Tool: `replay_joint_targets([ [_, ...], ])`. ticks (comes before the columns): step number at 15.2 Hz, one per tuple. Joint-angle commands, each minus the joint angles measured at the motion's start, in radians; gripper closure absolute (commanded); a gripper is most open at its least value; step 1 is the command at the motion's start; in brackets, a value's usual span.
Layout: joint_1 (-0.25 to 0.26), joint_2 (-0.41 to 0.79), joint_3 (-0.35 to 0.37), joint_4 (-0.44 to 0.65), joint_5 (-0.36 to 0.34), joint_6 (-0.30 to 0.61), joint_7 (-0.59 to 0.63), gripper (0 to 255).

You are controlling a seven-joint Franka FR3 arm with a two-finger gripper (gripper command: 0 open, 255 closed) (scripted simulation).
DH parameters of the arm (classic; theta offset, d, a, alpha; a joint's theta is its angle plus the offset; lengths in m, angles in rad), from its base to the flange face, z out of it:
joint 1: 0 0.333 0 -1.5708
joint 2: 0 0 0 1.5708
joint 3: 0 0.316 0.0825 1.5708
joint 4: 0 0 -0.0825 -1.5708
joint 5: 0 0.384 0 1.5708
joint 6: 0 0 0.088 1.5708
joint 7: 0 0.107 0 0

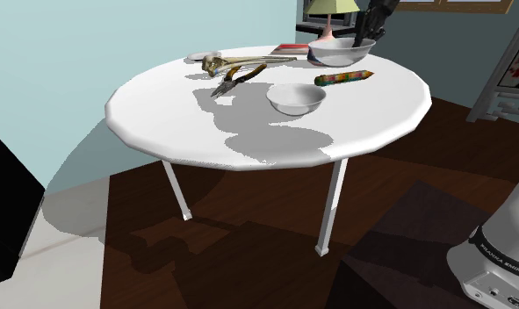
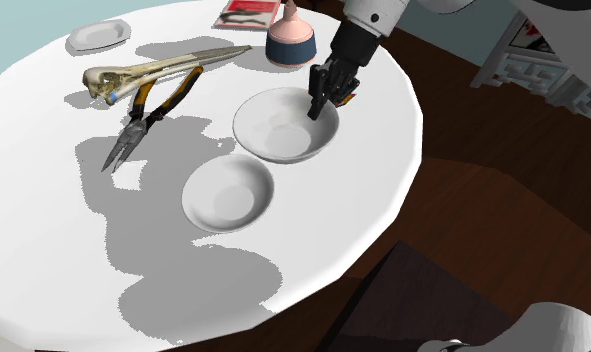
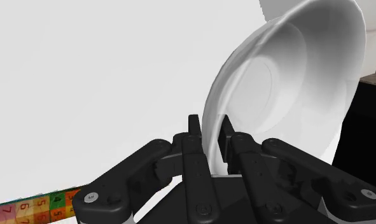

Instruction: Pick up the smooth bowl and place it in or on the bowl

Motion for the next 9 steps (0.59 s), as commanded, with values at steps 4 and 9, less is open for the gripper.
replay_joint_targets([
  [4, 0.066, -0.019, 0.063, -0.022, 0.003, 0.071, 0.110, 255],
  [9, 0.124, 0.001, 0.121, -0.005, 0.015, 0.131, 0.209, 255],
])
